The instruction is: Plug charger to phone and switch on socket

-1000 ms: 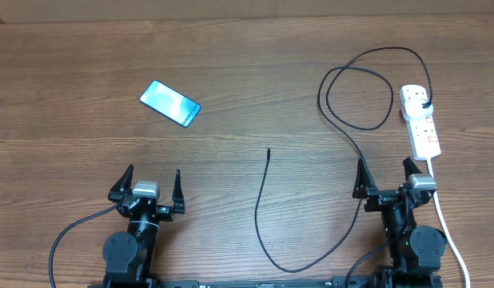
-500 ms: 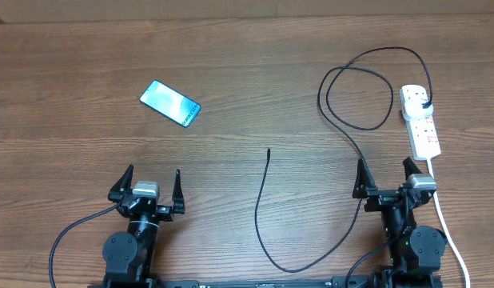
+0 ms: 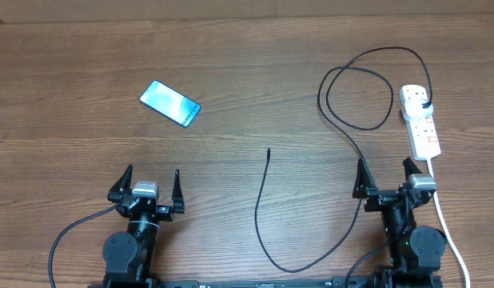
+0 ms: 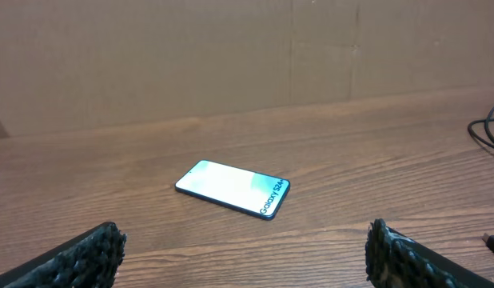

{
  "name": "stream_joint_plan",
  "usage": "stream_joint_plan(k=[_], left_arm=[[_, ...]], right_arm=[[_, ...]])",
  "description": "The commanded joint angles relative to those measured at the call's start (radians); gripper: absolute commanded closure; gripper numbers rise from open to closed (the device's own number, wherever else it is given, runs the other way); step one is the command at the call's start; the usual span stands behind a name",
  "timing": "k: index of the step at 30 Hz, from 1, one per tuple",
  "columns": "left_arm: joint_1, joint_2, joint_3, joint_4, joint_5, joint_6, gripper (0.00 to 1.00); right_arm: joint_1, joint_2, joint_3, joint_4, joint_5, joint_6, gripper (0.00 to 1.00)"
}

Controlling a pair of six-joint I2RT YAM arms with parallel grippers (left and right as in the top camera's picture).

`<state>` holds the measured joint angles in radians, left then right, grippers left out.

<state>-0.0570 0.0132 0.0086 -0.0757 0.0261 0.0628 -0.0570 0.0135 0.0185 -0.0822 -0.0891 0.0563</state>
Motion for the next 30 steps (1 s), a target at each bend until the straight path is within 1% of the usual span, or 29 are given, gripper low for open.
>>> stream_joint_plan(k=[1,18,25,30], left_arm=[[0.006,-0.009,-0.003,-0.002,-0.010,0.020,0.00],[0.006,-0.009,0.015,0.004,-0.007,0.016,0.00],[0.006,-0.008,0.081,-0.052,-0.007,0.014,0.00],[0.006,0.005,0.169,-0.129,-0.007,0.012,0.00]], right_arm=[[0.007,-0.011,-0.011,0.005,0.002,0.007,0.00],[0.007,-0.011,-0.011,0.005,0.002,0.007,0.00],[0.007,-0.011,-0.011,0.005,0.002,0.007,0.00],[0.007,-0.011,-0.011,0.005,0.002,0.007,0.00]])
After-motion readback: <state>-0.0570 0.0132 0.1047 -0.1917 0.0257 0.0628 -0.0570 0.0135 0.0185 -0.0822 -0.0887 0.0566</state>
